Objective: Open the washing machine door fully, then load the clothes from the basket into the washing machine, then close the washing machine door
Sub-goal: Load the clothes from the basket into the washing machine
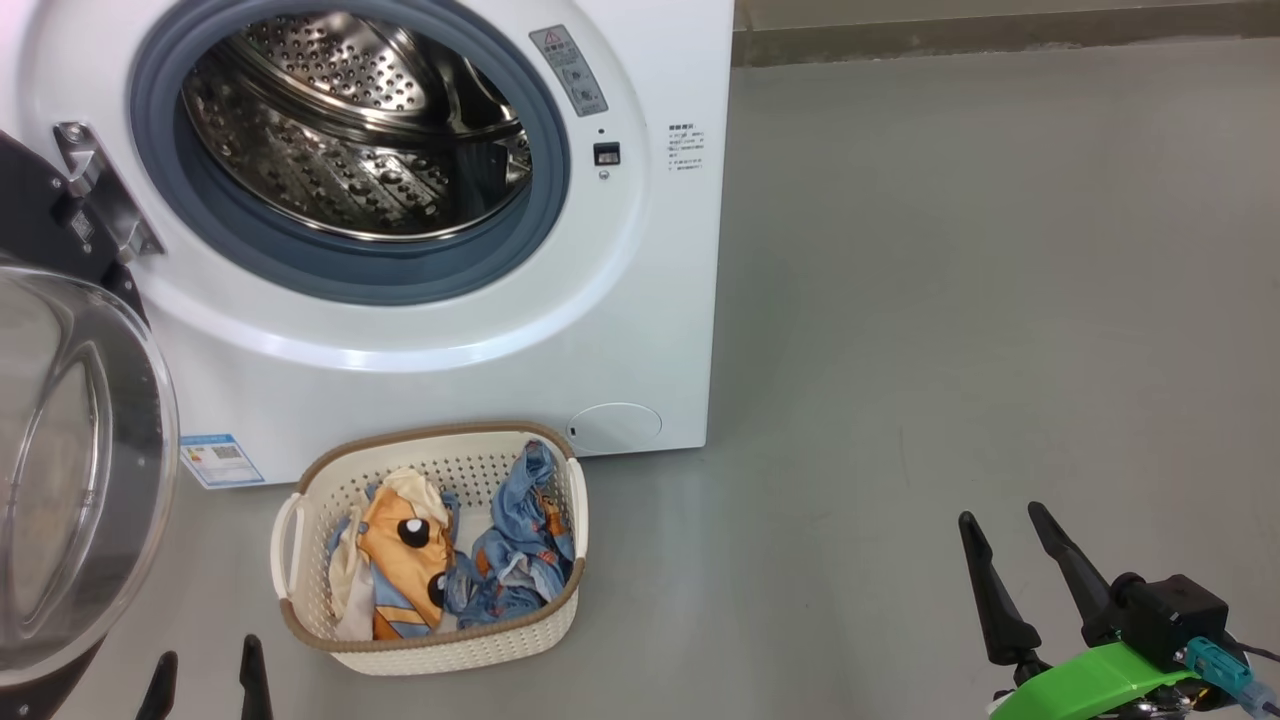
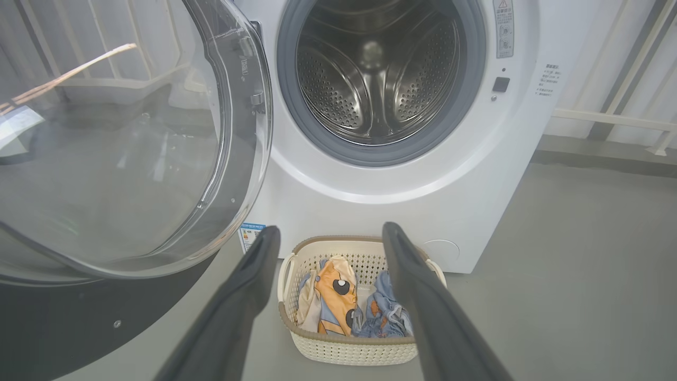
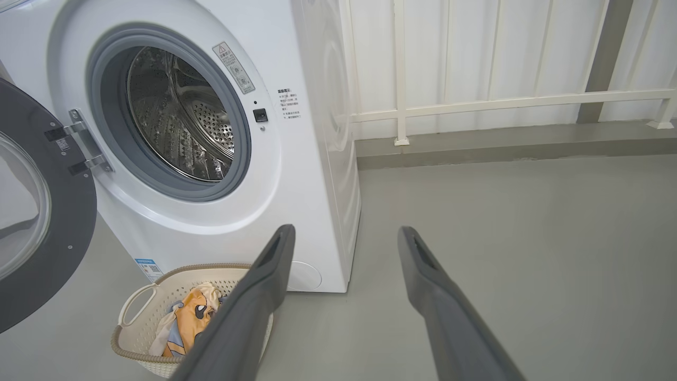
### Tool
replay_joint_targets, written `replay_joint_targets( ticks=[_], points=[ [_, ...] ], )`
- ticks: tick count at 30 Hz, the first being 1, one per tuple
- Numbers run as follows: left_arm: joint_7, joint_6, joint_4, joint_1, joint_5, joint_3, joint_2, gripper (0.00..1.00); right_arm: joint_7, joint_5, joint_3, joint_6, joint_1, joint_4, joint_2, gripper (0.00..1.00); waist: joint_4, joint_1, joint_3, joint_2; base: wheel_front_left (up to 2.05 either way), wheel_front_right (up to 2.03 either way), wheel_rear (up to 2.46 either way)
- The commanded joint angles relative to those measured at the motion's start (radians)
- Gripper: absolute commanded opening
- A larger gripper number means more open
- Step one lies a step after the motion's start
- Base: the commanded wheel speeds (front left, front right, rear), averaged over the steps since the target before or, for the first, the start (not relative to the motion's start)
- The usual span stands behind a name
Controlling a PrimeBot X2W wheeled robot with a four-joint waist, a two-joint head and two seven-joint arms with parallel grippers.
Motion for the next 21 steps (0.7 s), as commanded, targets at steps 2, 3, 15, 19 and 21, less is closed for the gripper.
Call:
replay_joint_targets(
  ticks=[2,3,15,19,21],
  points=[
    [-0.006,-0.003,-0.017,-0.028,0.013,0.037,0.009,1.00,-0.012,-0.007,0.024,0.002,-0.009,-0.019,-0.012,1.00,0.001,0.0001,0.003,0.0000,0.00,0.00,0.00],
    [-0.006,-0.005,-0.014,-0.029,0.010,0.037,0.008,1.00,-0.012,-0.007,0.024,0.002,-0.009,-0.018,-0.012,1.00,0.001,0.0001,0.004,0.0000,0.10,-0.10,0.00],
    [-0.006,-0.011,-0.004,-0.047,0.003,0.050,0.006,1.00,-0.012,-0.005,0.022,0.002,-0.011,-0.016,-0.016,1.00,0.008,0.0001,0.019,0.0000,0.98,-0.98,0.00],
    [-0.006,-0.011,-0.002,-0.052,0.002,0.052,0.005,1.00,-0.012,-0.006,0.021,0.002,-0.014,-0.015,-0.015,1.00,0.010,0.0001,0.023,0.0000,2.04,-2.04,0.00],
    [-0.006,-0.005,-0.019,-0.062,0.006,0.063,0.004,1.00,-0.011,-0.006,0.020,0.002,-0.016,-0.018,-0.015,1.00,0.013,0.0001,0.029,0.0000,2.09,-2.09,0.00]
  ],
)
